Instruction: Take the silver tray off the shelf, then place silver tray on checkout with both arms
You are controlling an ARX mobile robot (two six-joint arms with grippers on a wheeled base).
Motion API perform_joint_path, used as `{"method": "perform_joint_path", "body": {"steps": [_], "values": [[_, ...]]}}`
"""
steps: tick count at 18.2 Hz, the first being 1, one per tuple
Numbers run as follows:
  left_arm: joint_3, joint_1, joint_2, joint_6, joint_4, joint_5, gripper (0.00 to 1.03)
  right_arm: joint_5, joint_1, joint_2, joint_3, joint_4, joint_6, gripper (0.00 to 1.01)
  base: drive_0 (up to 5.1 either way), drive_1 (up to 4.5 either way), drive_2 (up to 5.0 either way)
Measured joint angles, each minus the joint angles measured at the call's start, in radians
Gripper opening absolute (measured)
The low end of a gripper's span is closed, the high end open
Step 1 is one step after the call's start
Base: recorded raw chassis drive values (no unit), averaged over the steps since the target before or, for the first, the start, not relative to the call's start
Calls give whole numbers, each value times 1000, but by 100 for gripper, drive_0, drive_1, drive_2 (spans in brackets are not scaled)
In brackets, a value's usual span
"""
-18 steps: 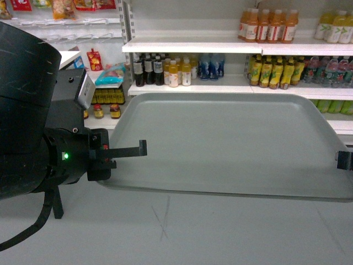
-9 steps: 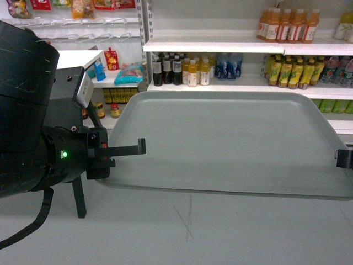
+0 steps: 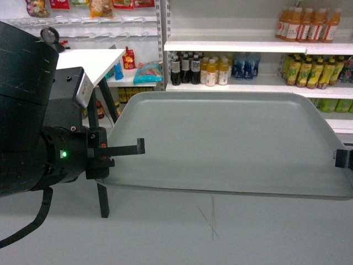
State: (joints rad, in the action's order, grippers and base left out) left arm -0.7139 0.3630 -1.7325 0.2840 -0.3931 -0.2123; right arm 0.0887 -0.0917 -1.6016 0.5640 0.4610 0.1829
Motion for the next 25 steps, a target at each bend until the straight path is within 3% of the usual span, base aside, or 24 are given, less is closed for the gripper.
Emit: {"method": "perform_joint_path", "body": {"steps": [25], "values": [[0, 0, 0, 0, -2, 0, 3, 1, 0, 0, 0, 5, 0, 3, -493, 248, 248]]}}
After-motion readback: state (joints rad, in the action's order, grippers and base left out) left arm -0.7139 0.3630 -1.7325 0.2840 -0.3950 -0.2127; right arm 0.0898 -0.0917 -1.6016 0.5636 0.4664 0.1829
